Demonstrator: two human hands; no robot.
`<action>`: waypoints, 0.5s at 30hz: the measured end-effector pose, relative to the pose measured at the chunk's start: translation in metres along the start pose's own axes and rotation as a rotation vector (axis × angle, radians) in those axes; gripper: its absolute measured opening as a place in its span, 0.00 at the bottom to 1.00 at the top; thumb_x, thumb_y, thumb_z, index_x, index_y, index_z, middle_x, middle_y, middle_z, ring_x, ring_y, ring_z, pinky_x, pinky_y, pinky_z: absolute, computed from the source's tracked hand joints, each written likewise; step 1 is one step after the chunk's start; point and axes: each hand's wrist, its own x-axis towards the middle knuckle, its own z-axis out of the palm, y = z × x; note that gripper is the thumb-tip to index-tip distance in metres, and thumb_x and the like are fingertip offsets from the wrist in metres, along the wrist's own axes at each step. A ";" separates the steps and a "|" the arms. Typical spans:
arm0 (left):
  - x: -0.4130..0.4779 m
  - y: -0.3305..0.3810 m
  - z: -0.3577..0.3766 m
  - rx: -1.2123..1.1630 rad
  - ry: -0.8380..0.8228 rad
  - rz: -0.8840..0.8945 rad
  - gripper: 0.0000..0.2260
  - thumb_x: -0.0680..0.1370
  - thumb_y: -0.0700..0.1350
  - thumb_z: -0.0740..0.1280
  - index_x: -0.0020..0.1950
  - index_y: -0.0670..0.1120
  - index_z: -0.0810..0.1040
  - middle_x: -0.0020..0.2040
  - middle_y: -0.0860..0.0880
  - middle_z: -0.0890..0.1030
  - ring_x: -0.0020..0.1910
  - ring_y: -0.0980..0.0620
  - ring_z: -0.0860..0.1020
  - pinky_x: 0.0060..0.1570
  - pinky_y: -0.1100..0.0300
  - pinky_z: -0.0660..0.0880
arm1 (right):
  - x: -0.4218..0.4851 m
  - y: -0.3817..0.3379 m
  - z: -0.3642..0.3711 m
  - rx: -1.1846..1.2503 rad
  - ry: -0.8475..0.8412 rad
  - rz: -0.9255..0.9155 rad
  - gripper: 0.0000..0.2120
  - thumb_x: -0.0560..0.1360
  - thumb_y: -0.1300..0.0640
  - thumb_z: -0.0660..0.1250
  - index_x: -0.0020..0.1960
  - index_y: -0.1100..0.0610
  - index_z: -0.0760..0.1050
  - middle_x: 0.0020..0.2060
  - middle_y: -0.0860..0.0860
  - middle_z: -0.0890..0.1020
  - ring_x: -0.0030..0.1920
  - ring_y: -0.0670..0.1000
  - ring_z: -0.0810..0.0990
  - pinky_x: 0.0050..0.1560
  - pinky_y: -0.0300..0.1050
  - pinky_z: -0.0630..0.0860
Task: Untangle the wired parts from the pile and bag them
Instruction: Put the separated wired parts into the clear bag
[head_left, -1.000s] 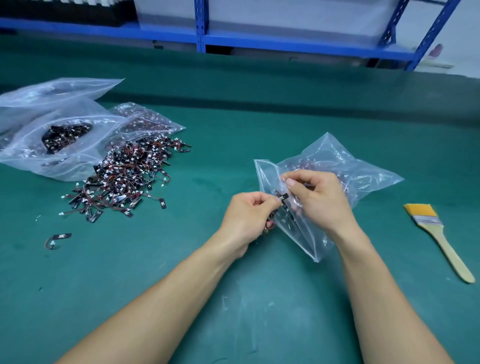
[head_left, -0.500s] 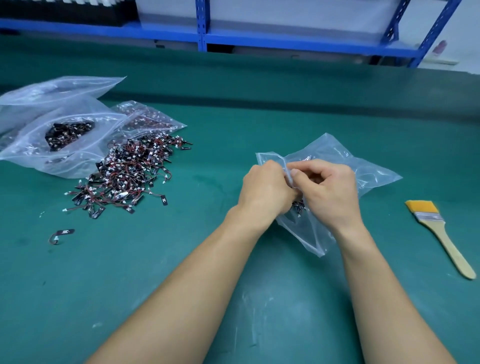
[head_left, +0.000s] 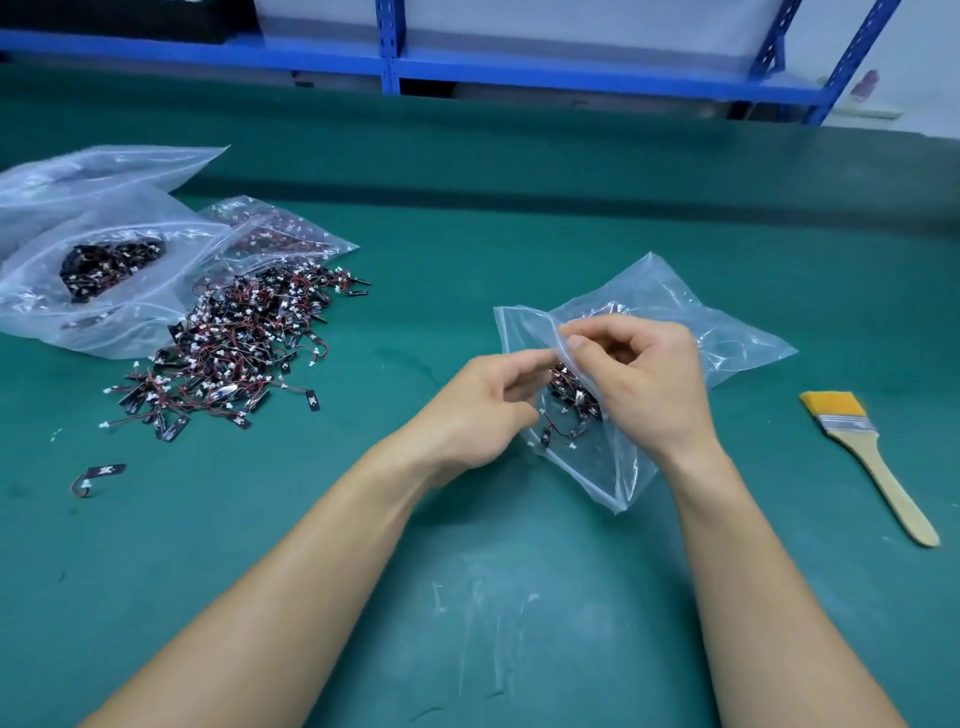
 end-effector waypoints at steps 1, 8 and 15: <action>-0.002 -0.002 -0.002 -0.001 0.043 0.016 0.27 0.76 0.23 0.57 0.70 0.44 0.74 0.67 0.51 0.78 0.66 0.59 0.76 0.67 0.62 0.72 | 0.000 0.001 0.000 -0.004 0.000 -0.001 0.10 0.75 0.61 0.71 0.43 0.46 0.84 0.33 0.39 0.83 0.32 0.40 0.78 0.36 0.33 0.73; -0.017 -0.020 -0.001 0.914 0.154 0.424 0.07 0.72 0.43 0.64 0.45 0.53 0.79 0.43 0.59 0.80 0.50 0.55 0.72 0.55 0.55 0.69 | -0.001 0.005 0.005 -0.046 -0.017 0.005 0.08 0.75 0.62 0.72 0.43 0.50 0.85 0.33 0.44 0.84 0.31 0.42 0.77 0.34 0.34 0.74; -0.017 -0.027 -0.002 0.892 0.091 0.490 0.20 0.70 0.40 0.65 0.61 0.52 0.78 0.61 0.58 0.78 0.61 0.52 0.71 0.65 0.52 0.65 | -0.001 0.005 0.005 -0.069 -0.020 -0.007 0.09 0.75 0.64 0.71 0.43 0.51 0.85 0.30 0.40 0.82 0.30 0.41 0.76 0.35 0.33 0.71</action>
